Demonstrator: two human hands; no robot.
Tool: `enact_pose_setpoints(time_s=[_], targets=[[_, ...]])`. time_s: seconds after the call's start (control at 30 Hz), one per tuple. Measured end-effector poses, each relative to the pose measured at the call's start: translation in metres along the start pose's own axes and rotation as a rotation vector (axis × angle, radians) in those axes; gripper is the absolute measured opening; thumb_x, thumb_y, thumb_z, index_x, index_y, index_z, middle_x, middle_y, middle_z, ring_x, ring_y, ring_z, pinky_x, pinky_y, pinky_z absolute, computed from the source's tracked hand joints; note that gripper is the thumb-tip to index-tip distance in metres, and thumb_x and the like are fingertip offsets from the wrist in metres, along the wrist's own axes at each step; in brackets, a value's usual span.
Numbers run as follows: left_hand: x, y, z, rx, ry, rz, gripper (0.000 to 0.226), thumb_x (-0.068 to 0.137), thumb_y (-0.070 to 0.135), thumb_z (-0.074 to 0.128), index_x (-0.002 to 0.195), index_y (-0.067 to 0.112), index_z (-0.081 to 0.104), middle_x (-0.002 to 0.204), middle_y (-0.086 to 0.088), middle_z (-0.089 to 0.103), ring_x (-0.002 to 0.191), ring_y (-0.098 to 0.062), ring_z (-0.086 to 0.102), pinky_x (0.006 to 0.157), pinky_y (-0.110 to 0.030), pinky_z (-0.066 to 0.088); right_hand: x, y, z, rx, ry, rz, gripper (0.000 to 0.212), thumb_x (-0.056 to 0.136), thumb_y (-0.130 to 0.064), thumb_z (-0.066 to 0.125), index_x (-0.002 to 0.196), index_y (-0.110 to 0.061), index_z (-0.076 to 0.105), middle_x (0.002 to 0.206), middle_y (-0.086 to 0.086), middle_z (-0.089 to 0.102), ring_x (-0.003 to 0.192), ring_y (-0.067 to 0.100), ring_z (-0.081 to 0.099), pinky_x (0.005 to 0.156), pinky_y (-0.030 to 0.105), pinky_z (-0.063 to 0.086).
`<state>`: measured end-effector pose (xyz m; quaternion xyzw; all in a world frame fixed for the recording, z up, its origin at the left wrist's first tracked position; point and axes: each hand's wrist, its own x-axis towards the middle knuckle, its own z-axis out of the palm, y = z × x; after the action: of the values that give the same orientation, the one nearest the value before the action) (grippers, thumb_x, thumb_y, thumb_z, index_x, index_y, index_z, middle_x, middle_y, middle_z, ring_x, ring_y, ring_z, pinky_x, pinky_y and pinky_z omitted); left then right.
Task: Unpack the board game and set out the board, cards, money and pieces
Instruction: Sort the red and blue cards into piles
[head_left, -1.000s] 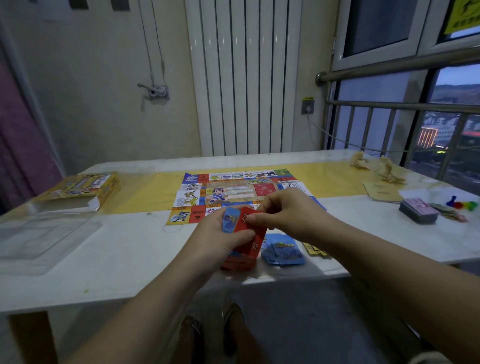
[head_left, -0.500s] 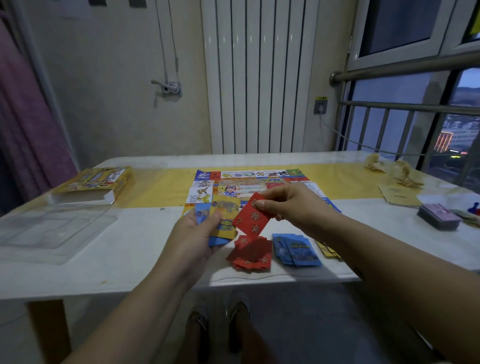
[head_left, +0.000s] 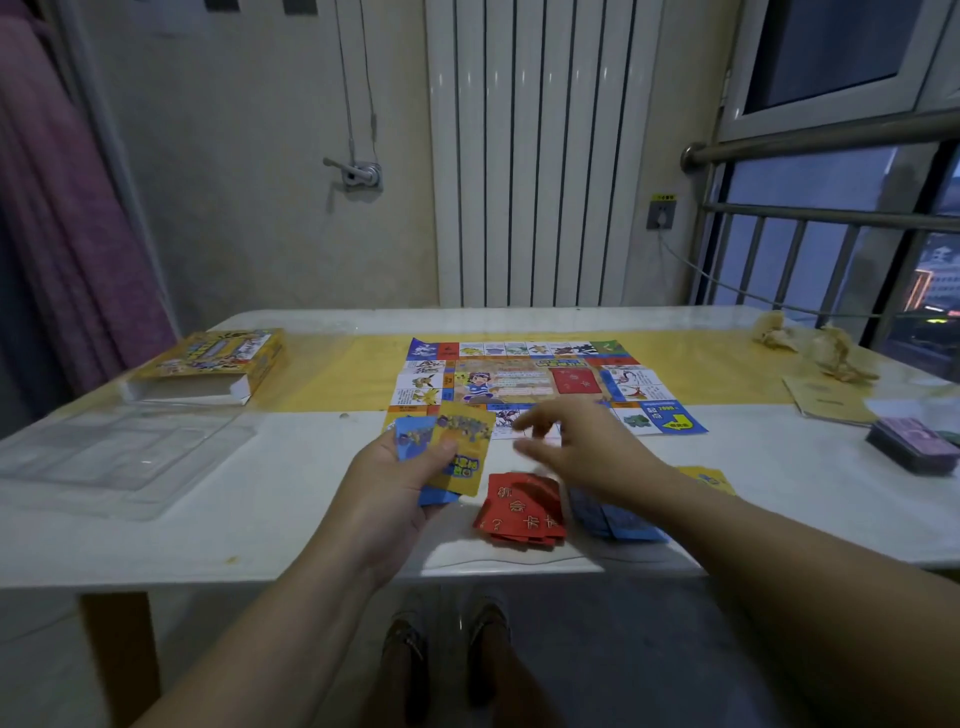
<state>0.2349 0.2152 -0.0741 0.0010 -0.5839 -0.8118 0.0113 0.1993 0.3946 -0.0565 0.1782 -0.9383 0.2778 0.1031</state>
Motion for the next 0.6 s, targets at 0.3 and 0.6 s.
enact_pose_setpoints(time_s=[0.3,0.6], targets=[[-0.001,0.003,0.038,0.034,-0.121,-0.007,0.017,0.098,0.013,0.044,0.089,0.012,0.060,0.063,-0.001,0.071,0.053,-0.010,0.066,0.047,-0.020,0.052,-0.002,-0.014,-0.039,0.254,-0.032,-0.064,0.026,0.089,-0.014,0.063,0.113,-0.023,0.063,0.088,-0.008,0.066,0.084,0.007,0.065,0.074,0.022,0.055],[0.017,0.004,0.053,0.283,-0.077,0.103,0.006,0.089,0.018,0.061,0.084,0.014,0.061,0.065,0.003,0.067,0.054,-0.005,0.062,0.051,-0.018,0.050,-0.030,0.034,-0.072,0.583,0.073,0.250,0.037,0.083,0.019,0.050,0.082,-0.015,0.064,0.092,0.006,0.066,0.097,0.026,0.063,0.081,0.034,0.055]])
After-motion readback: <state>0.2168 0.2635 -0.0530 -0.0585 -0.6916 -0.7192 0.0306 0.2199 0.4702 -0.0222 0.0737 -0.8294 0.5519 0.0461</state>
